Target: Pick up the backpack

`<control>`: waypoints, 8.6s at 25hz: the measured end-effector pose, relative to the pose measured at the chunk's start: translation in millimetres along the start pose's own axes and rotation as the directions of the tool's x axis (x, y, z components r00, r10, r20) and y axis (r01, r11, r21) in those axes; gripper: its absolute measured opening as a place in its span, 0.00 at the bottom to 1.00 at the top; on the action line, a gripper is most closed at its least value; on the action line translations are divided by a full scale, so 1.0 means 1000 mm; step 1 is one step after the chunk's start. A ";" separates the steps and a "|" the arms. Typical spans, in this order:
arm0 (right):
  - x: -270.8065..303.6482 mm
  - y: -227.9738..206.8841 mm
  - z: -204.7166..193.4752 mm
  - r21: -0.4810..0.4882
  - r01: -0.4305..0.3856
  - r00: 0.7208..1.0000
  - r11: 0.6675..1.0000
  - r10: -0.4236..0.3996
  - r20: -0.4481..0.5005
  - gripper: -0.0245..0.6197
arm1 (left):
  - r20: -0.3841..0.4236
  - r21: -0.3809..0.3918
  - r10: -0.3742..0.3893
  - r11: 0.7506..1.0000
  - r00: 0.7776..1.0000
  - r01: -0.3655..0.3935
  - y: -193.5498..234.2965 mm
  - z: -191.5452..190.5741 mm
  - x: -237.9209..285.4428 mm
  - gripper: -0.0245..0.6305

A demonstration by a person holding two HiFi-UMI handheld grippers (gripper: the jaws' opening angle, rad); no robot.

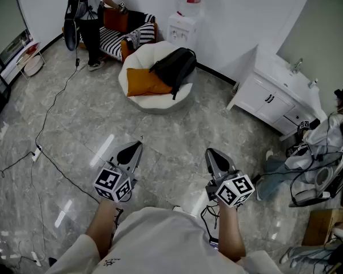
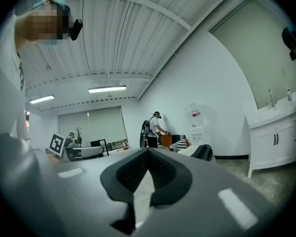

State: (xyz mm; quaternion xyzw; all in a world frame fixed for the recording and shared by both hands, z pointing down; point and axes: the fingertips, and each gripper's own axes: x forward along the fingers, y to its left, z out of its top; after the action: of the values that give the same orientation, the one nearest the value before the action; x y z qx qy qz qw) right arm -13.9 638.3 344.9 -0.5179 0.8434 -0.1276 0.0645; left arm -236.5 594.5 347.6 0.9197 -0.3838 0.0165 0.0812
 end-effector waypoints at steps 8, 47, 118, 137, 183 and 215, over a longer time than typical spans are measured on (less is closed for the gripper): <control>0.012 0.022 -0.004 -0.021 0.009 1.000 1.000 -0.009 -0.002 0.04 | 0.028 0.010 -0.023 1.000 0.999 0.022 0.020 0.012 -0.013 0.03; 0.146 -0.093 0.007 0.077 -0.076 0.997 0.994 0.077 -0.015 0.04 | -0.044 -0.025 0.056 0.998 0.997 -0.057 0.099 -0.003 0.099 0.03; 0.582 -0.427 0.086 0.098 0.192 0.980 0.976 -0.186 -0.068 0.04 | -0.162 -0.064 -0.338 0.941 0.927 0.332 0.398 0.057 0.653 0.03; 0.679 -0.597 -0.007 0.201 0.072 0.963 0.977 -0.015 -0.268 0.04 | -0.345 -0.046 -0.175 0.984 0.922 0.170 0.415 -0.004 0.825 0.03; 0.738 -0.736 -0.299 0.360 0.264 0.841 0.895 -0.031 -0.541 0.34 | -0.790 -0.020 -0.121 0.985 0.602 0.171 0.548 -0.327 0.976 0.49; 0.775 -0.701 -0.266 0.549 0.188 0.906 0.814 0.072 -0.417 0.10 | -0.780 -0.107 -0.242 0.960 0.577 0.257 0.513 -0.308 0.957 0.13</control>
State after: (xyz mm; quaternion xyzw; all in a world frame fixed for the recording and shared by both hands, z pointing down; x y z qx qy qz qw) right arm 170.4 -314.0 815.7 -0.4600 0.7417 -0.4870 0.0322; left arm 84.2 -384.1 809.9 0.8639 -0.1759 0.4096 0.2345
